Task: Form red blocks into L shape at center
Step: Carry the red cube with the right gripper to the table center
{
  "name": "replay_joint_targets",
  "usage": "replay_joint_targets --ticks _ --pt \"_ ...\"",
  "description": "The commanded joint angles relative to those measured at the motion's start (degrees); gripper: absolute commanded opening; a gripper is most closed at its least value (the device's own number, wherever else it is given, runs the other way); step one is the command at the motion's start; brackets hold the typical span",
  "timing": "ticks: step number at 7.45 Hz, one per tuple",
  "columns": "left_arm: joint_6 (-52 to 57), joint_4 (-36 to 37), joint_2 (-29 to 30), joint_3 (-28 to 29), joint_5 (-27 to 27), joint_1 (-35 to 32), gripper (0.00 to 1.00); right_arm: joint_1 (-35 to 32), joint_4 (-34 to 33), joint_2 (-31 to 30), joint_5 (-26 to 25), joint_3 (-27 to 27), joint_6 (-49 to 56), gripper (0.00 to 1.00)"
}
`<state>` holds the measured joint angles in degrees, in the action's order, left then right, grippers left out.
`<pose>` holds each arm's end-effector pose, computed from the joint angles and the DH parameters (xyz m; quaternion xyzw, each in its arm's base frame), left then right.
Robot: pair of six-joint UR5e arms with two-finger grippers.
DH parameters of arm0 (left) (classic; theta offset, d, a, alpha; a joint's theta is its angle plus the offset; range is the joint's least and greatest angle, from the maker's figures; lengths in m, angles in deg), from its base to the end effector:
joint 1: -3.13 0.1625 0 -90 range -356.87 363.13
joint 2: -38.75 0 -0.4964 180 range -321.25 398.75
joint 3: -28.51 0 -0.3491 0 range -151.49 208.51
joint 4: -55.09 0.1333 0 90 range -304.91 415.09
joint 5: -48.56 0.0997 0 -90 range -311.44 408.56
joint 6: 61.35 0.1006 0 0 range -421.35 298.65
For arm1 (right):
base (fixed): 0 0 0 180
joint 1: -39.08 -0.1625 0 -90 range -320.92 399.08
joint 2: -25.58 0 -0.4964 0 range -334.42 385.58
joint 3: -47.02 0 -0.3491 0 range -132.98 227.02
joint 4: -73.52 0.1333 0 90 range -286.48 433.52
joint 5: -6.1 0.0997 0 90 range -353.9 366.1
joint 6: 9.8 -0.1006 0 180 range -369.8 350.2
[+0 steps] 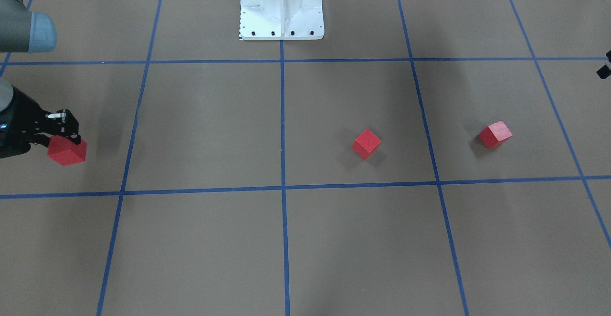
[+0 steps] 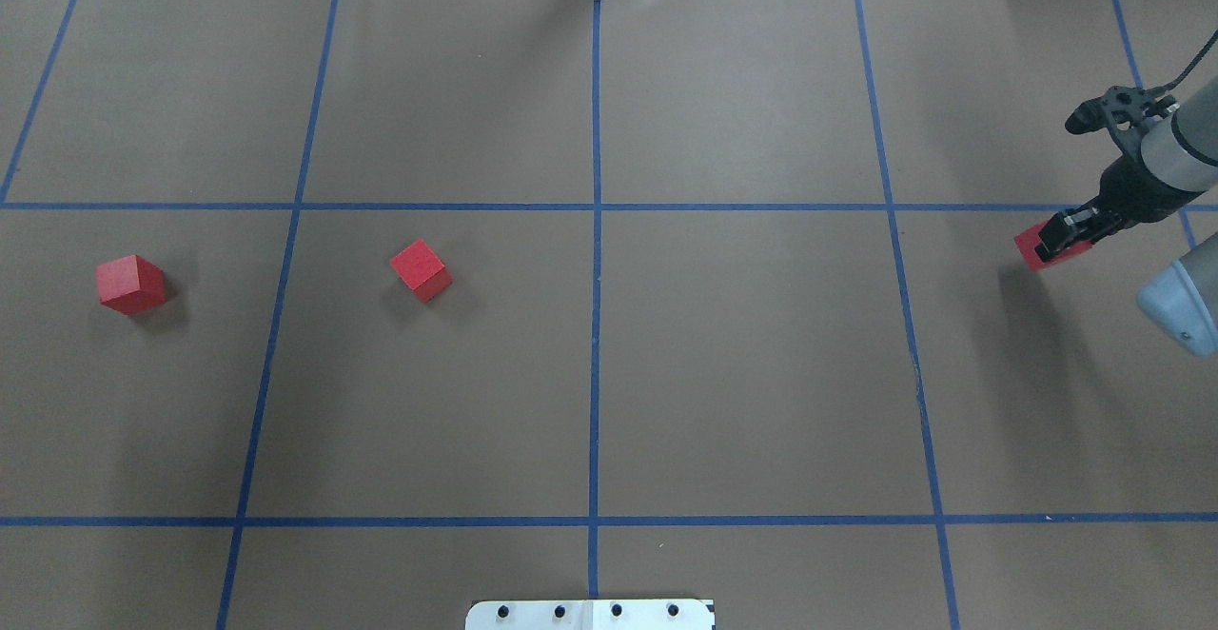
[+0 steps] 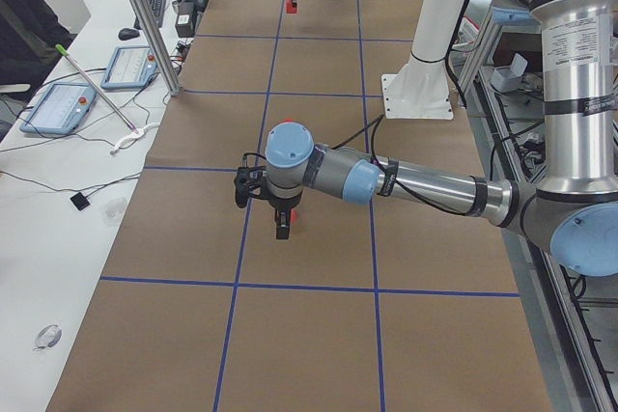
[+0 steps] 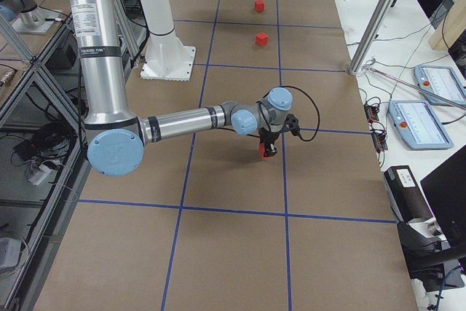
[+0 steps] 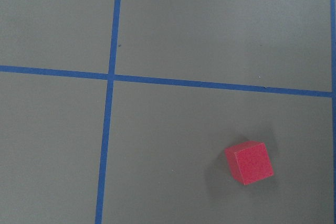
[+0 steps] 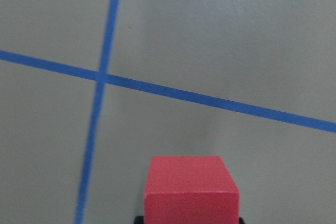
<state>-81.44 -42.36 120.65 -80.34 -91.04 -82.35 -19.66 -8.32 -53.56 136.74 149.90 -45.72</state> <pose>-0.0259 -0.3914 0.6196 0.0520 0.4353 -0.0557 0.8971 -0.2213 -0.4951 0.5216 0.0299 -0.4207 -0.0587 0.9048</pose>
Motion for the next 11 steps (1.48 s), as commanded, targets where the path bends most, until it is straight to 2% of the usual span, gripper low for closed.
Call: replay_joint_targets --ticks 1,3,4,5,7,10,11 --pt "0.1 0.0 -0.1 0.1 0.0 0.0 1.00 9.0 -0.6 6.3 -2.0 3.8 -19.3 0.00" --pt "0.1 -0.1 -0.1 0.8 0.1 0.1 1.00 18.5 -0.7 12.8 -8.4 3.3 -30.3 0.00" --pt "0.0 -0.1 -0.1 0.8 0.1 0.1 1.00 22.5 -3.2 17.5 -12.4 2.9 -36.7 0.00" --pt "0.3 -0.1 0.0 1.6 0.2 0.1 1.00 25.6 -5.6 21.7 -15.8 0.9 -37.8 0.00" --pt "0.1 -0.1 0.4 2.5 0.7 0.2 1.00 27.5 -5.7 26.9 -17.0 -5.0 -40.3 0.00" --pt "-0.1 -0.1 0.4 2.2 0.1 0.2 1.00 28.7 -5.8 31.4 -18.7 -11.4 -41.2 0.00" --pt "-0.1 -0.1 0.5 2.2 0.1 0.2 1.00 29.1 -5.7 31.8 -18.8 -11.7 -41.3 0.00"
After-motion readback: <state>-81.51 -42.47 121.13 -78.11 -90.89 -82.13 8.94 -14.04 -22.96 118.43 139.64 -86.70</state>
